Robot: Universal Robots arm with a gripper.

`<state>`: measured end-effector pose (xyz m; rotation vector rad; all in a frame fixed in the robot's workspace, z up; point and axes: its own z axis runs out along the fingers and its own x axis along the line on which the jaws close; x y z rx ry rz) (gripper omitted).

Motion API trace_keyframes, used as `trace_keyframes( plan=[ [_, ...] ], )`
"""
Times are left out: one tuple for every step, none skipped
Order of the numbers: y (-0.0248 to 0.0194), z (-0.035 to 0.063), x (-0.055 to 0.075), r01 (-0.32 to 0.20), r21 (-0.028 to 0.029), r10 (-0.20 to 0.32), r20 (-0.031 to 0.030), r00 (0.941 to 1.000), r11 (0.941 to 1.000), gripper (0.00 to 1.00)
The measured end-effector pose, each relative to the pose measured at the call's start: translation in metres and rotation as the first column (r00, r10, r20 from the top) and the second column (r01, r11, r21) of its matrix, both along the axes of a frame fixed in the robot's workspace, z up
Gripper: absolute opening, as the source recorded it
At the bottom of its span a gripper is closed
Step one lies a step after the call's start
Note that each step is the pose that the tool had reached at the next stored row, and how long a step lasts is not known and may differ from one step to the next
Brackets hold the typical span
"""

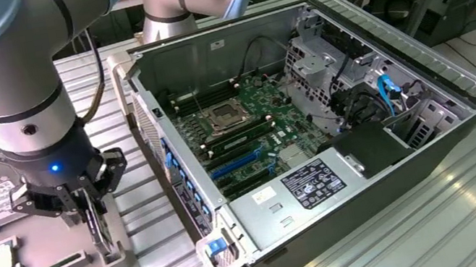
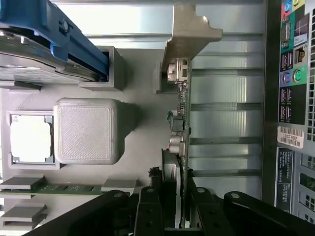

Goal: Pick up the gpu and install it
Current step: 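Pick up the gpu and move the gpu toward the slot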

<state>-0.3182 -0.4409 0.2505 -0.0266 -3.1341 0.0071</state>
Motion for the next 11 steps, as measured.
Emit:
trace_keyframes(
  plan=[
    [0.0000,0.0014,0.000,0.000,0.0000,0.000,-0.0002,1.0000,1.0000,0.27],
    [0.0000,0.0020,0.000,0.000,0.0000,0.000,-0.0001,1.0000,1.0000,0.27],
    [0.0000,0.0054,0.000,0.000,0.0000,0.000,-0.0002,1.0000,1.0000,0.27],
    [0.0000,0.0094,0.000,0.000,0.0000,0.000,-0.0001,1.0000,1.0000,0.27],
    [0.0000,0.0138,0.000,0.000,0.0020,0.000,-0.0001,1.0000,1.0000,0.27],
    [0.0000,0.0182,0.000,0.000,0.0046,0.000,-0.0002,1.0000,1.0000,0.27],
    [-0.0001,0.0201,0.000,0.000,0.0048,0.000,-0.0002,1.0000,1.0000,0.27],
    [-0.0001,0.0217,0.000,0.000,0.0054,0.000,-0.0002,1.0000,1.0000,0.27],
    [-0.0001,0.0228,0.000,0.000,0.0057,0.000,-0.0001,1.0000,1.0000,0.27],
    [-0.0001,0.0239,0.000,0.000,0.0063,0.000,-0.0001,1.0000,1.0000,0.27],
    [-0.0001,0.0251,0.000,0.000,0.0063,0.000,-0.0002,1.0000,1.0000,0.27]
  ],
)
